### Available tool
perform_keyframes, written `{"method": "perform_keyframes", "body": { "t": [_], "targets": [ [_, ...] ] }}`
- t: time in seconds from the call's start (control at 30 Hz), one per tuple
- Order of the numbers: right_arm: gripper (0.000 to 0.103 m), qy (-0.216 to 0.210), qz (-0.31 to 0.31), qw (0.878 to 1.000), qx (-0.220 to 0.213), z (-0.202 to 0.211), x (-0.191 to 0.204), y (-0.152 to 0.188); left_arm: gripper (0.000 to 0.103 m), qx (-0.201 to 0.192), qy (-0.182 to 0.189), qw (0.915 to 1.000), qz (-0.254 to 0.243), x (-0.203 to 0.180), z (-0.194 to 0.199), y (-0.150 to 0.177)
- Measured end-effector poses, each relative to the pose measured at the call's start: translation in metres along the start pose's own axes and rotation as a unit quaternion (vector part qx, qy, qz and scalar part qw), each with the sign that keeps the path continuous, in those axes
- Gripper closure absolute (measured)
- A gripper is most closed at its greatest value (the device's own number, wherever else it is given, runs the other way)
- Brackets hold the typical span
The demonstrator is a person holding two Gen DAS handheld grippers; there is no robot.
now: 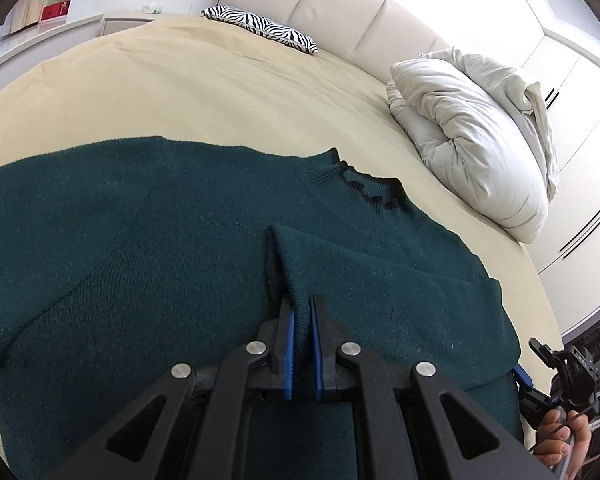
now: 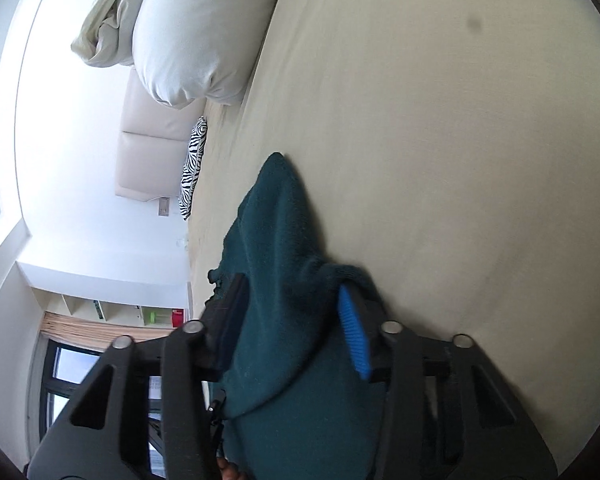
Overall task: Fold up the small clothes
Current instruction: 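Lay the sleeve across the sweater body with the right tool while the left tool pins the body, then open the right tool and release the left tool from the sweater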
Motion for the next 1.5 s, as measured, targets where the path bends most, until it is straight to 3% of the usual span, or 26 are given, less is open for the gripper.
{"method": "perform_keyframes", "body": {
  "t": [0.07,0.13,0.23,0.37,0.47,0.57,0.6,0.63,0.67,0.77,0.97,1.03,1.13,1.3,1.4,1.5],
  "targets": [
    [0.063,0.016,0.015,1.0,0.002,0.009,0.007,0.003,0.093,-0.003,0.005,1.0,0.006,0.002,0.0,0.0],
    [0.061,0.052,0.072,0.996,-0.012,0.025,0.023,0.001,0.092,-0.004,0.004,1.0,0.006,0.003,-0.001,0.001],
    [0.061,0.094,0.155,0.983,-0.041,0.034,0.057,-0.016,0.092,-0.004,0.001,1.0,0.003,0.003,-0.002,0.003],
    [0.061,0.128,0.223,0.966,-0.026,-0.002,0.093,-0.042,0.092,-0.009,0.012,0.9998,0.01,0.007,-0.002,0.005],
    [0.061,0.185,0.259,0.948,-0.002,-0.044,0.095,-0.056,0.092,-0.014,0.018,0.9997,0.011,0.009,-0.001,0.006],
    [0.066,0.225,0.29,0.93,0.01,-0.074,0.095,-0.059,0.092,-0.012,-0.002,0.9999,0.002,0.009,0.0,0.007],
    [0.074,0.239,0.317,0.918,0.002,-0.081,0.098,-0.058,0.092,-0.014,-0.001,0.9999,0.002,0.009,0.001,0.007],
    [0.086,0.249,0.329,0.911,-0.004,-0.085,0.101,-0.059,0.092,-0.015,0.0,0.9999,0.003,0.009,0.001,0.007],
    [0.09,0.256,0.335,0.907,-0.012,-0.085,0.098,-0.06,0.092,-0.016,0.0,0.9999,0.003,0.009,0.001,0.007],
    [0.097,0.243,0.322,0.914,-0.032,-0.08,0.1,-0.069,0.092,-0.02,-0.004,0.9998,0.002,0.008,0.003,0.007],
    [0.098,0.269,0.349,0.895,-0.061,-0.08,0.096,-0.061,0.092,-0.025,-0.01,0.9996,-0.004,0.007,0.003,0.009],
    [0.098,0.264,0.331,0.904,-0.059,-0.087,0.085,-0.065,0.092,-0.024,-0.01,0.9997,-0.003,0.007,0.002,0.009],
    [0.093,0.272,0.346,0.896,-0.051,-0.082,0.093,-0.06,0.092,-0.024,-0.007,0.9997,0.0,0.008,0.002,0.009],
    [0.092,0.232,0.329,0.912,-0.083,-0.03,0.115,-0.047,0.092,-0.024,-0.007,0.9997,0.003,0.007,0.002,0.01],
    [0.092,0.209,0.375,0.902,-0.045,-0.026,0.126,-0.009,0.092,-0.022,-0.008,0.9997,0.002,0.008,0.003,0.009],
    [0.093,0.238,0.414,0.879,-0.008,-0.038,0.11,0.019,0.092,-0.017,-0.006,0.9998,0.006,0.008,0.003,0.008]
  ]
}}
Point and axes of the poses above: each gripper's, at about its wrist camera, not at the fingertips, and z roughly against the way its jaws point, x to its left, y to its underside, the point moved 5 cm from there along -z, roughly the way its jaws point, and after that the axes turned 9 degrees about y, right-handed, at the moved point
